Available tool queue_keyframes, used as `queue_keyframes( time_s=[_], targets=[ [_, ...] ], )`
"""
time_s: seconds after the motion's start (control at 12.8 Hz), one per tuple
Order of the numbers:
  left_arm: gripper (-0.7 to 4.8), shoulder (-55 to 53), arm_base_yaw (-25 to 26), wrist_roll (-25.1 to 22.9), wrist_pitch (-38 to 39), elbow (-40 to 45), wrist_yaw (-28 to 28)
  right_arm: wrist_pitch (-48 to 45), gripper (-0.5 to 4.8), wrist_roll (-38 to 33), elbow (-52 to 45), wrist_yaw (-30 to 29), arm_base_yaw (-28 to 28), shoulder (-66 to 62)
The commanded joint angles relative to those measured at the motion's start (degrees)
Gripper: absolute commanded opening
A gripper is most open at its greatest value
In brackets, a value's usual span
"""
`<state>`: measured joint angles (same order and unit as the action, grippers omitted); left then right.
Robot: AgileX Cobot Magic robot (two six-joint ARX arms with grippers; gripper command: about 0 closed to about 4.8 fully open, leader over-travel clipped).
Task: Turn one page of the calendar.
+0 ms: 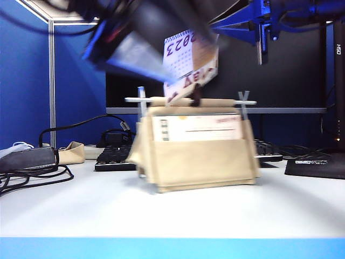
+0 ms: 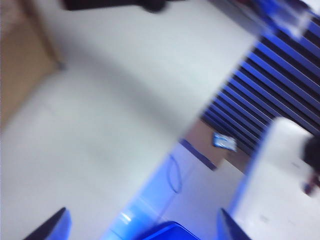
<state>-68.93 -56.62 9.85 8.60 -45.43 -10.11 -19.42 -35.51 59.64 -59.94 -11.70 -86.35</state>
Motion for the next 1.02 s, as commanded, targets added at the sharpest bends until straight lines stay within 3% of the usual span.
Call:
queue_keyframes(
  time_s=[0.08, 0.16, 0.24, 0.47, 0.63, 0.71, 0.86, 0.94, 1.02],
  targets=[
    [3.81, 0.3, -10.2, 0.2, -1.6, -0.2, 4.8, -1.8, -0.06, 4.0, 2.5, 5.6, 0.0, 0.1],
    [3.81, 0.5, -16.0, 1.1, -2.5, -0.3, 7.8, -1.6, -0.06, 4.7, 4.1, 6.2, 0.0, -2.5],
    [3.81, 1.3, -18.5, 2.3, -2.5, -0.3, 7.8, -1.3, -0.06, 5.8, 4.1, 6.4, 0.0, -5.4],
    [3.81, 3.4, -21.7, 5.6, 0.8, -0.3, 7.3, -1.8, 0.01, 10.3, 4.1, 22.2, 0.2, -10.6],
    [3.81, 3.4, -23.3, 5.6, 0.8, -0.3, 7.3, -1.1, 1.25, 10.5, 4.1, 26.6, 0.2, -11.3],
    [3.81, 3.5, -23.7, 5.6, 0.9, -0.3, 8.2, -0.8, 2.12, 12.0, 4.1, 28.1, 0.2, -12.0],
    [3.81, 3.8, -23.7, 5.6, 0.7, -0.3, 9.2, -2.4, 2.13, 12.0, 4.6, 28.4, 0.2, -12.0],
    [3.81, 3.8, -23.7, 5.8, 0.7, -0.3, 9.4, -2.3, 2.9, 12.0, 5.5, 28.4, 0.2, -12.0],
    [3.81, 3.8, -23.7, 6.5, 0.7, -0.3, 9.3, -3.5, 3.17, 12.0, 6.3, 29.0, 0.2, -12.0]
  ],
)
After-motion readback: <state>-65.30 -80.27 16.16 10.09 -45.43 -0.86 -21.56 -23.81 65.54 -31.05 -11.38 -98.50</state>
